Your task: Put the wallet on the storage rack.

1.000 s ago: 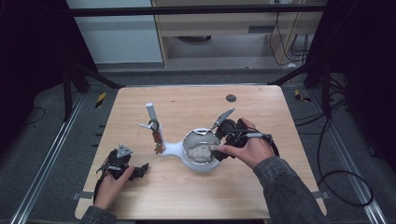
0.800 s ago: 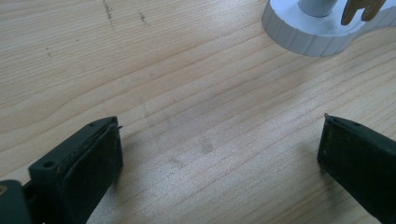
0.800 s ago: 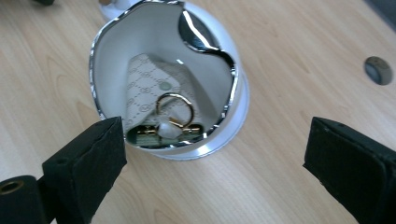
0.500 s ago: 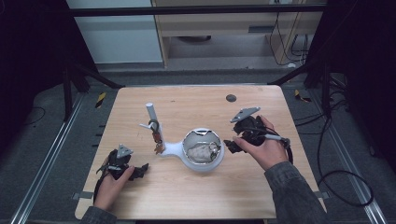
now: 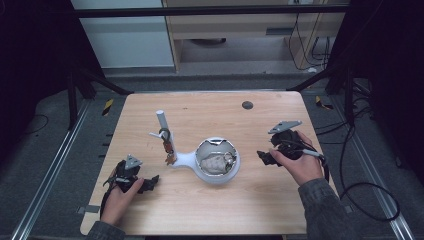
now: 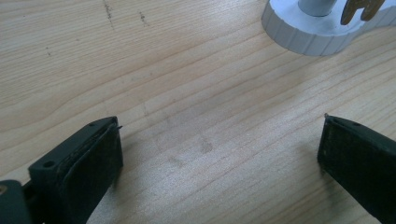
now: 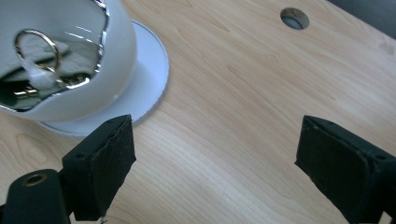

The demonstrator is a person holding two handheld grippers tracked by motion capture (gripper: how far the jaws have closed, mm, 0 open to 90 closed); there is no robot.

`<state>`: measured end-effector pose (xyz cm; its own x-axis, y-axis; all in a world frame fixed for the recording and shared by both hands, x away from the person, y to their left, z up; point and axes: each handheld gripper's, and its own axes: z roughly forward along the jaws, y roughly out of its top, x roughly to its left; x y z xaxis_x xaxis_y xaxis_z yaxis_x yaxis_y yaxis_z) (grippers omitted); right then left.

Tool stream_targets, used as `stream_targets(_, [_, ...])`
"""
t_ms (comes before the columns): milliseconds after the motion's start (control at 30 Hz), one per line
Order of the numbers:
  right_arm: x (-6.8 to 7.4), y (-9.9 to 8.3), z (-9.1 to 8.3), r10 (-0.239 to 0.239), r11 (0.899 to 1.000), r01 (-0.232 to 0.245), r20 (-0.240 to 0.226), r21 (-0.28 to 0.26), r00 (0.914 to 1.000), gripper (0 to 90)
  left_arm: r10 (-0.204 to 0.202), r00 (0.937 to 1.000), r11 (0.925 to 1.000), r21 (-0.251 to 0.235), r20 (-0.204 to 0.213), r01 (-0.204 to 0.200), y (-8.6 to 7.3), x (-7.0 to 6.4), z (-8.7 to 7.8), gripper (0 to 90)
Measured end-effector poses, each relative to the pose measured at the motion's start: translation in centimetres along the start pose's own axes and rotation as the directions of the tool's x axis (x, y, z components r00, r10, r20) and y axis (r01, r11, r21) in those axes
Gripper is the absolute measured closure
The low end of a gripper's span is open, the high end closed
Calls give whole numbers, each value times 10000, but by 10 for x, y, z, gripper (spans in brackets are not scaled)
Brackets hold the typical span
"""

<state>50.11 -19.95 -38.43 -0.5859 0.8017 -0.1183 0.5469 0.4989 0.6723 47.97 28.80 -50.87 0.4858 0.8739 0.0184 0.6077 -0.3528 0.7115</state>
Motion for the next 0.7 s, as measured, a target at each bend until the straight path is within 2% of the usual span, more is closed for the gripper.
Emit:
stream_targets(300, [-14,-21,11,667,9974,-673,224,264,9975,99,8,10000,10000,0,4,-8,0,0,0,0])
stream_targets(433, [-19,-26,16,793,9963,-802,276,323,9965,95,36,10000,10000,2,-1,-36,0,0,0,0])
stream_targets(567, [-24,-36,21,1101,9932,-1111,296,339,9935,83,37,10000,10000,0,-5,-37,0,0,0,0])
stream_targets(700, [-28,-48,30,1455,9870,-1480,420,627,9885,69,36,10000,10000,-2,-7,-36,1,0,0,0])
